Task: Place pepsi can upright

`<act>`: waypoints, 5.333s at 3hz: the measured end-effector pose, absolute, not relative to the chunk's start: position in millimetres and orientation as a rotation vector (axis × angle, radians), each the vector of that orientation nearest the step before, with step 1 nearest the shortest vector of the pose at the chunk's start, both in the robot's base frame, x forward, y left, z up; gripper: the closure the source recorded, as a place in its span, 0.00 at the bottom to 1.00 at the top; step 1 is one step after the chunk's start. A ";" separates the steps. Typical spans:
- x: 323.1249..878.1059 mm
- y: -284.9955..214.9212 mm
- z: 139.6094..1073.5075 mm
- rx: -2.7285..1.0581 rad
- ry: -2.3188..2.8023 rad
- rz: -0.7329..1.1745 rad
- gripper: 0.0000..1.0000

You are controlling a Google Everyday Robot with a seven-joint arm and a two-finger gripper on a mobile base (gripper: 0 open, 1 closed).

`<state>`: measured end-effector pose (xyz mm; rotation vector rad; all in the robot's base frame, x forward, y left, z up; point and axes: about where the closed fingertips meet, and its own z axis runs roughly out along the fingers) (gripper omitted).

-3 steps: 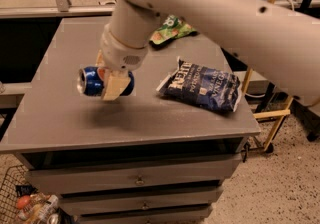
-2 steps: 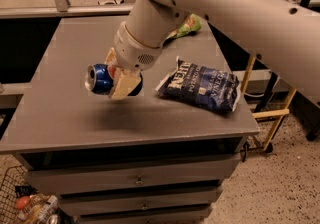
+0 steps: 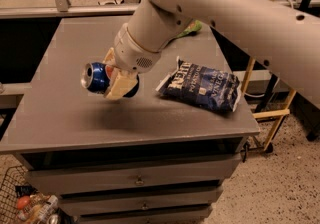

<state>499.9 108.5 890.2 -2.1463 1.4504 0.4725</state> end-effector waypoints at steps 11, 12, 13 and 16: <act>529.8 127.3 865.3 -1.158 1.283 1.009 0.52; 529.7 127.3 865.7 -1.158 1.283 1.009 0.28; 528.7 129.3 866.1 -1.161 1.280 1.012 0.07; 517.3 111.3 893.5 -1.189 1.321 0.861 0.00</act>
Offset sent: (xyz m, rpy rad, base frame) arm 0.0265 0.0280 0.0035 0.6026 0.1774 -0.2475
